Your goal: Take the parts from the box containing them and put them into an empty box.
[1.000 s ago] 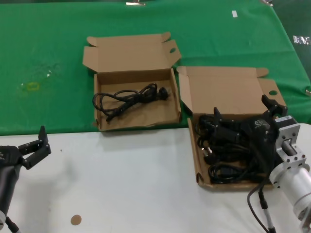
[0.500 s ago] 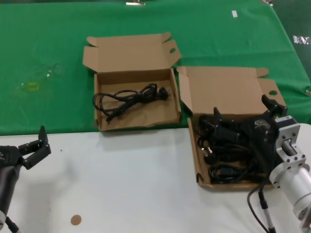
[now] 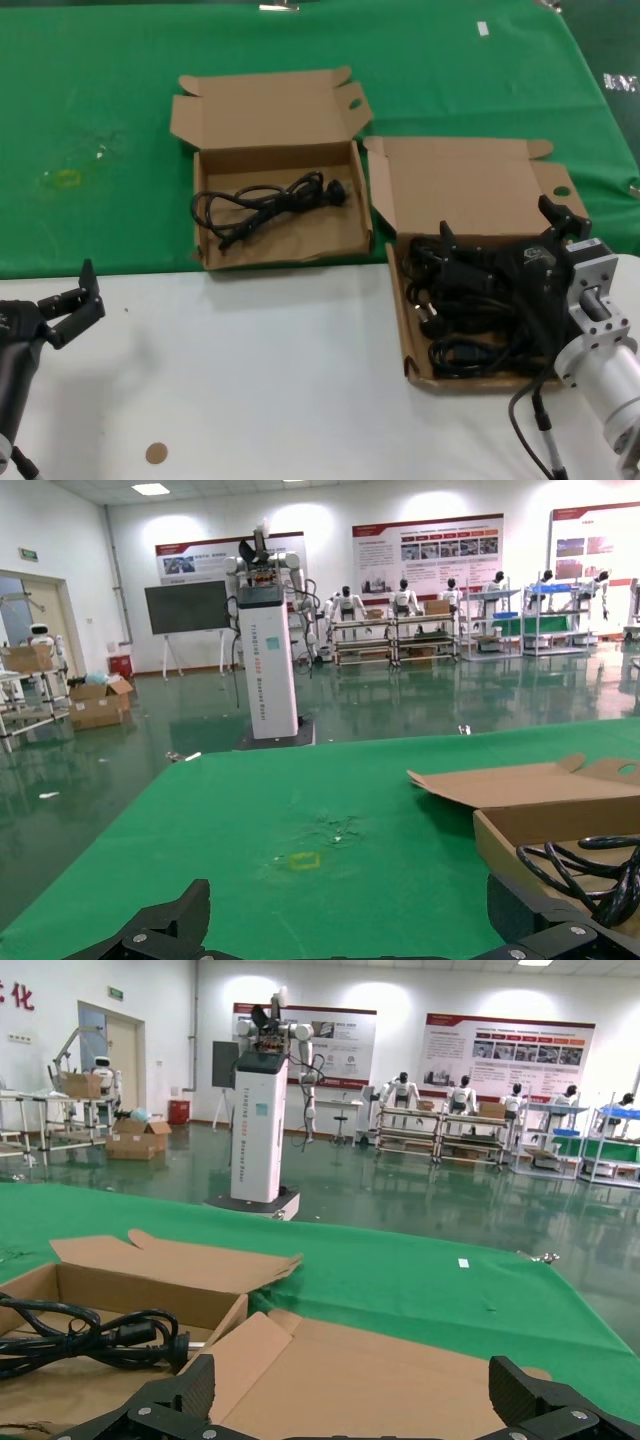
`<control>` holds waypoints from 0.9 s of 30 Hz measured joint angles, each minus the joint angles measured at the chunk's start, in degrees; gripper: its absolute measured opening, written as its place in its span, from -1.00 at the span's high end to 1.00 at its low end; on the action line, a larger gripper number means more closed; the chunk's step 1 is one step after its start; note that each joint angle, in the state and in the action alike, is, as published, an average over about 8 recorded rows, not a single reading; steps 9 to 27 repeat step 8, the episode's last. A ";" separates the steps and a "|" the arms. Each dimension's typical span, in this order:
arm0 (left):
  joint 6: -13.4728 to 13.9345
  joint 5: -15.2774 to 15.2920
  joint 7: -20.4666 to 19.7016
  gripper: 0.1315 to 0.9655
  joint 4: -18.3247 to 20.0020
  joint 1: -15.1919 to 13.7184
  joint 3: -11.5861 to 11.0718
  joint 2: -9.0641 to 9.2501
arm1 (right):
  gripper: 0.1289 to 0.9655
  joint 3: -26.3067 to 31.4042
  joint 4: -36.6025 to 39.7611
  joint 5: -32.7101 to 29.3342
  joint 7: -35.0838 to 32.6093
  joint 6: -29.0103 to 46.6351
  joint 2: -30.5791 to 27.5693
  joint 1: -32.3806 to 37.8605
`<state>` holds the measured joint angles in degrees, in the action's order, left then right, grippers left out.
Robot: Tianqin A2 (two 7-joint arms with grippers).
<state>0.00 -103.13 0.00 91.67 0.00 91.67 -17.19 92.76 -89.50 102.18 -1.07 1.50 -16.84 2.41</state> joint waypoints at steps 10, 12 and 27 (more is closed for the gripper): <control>0.00 0.00 0.00 -1.00 0.00 0.00 0.00 0.00 | -1.00 0.00 0.00 0.00 0.00 0.00 0.00 0.00; 0.00 0.00 0.00 -1.00 0.00 0.00 0.00 0.00 | -1.00 0.00 0.00 0.00 0.00 0.00 0.00 0.00; 0.00 0.00 0.00 -1.00 0.00 0.00 0.00 0.00 | -1.00 0.00 0.00 0.00 0.00 0.00 0.00 0.00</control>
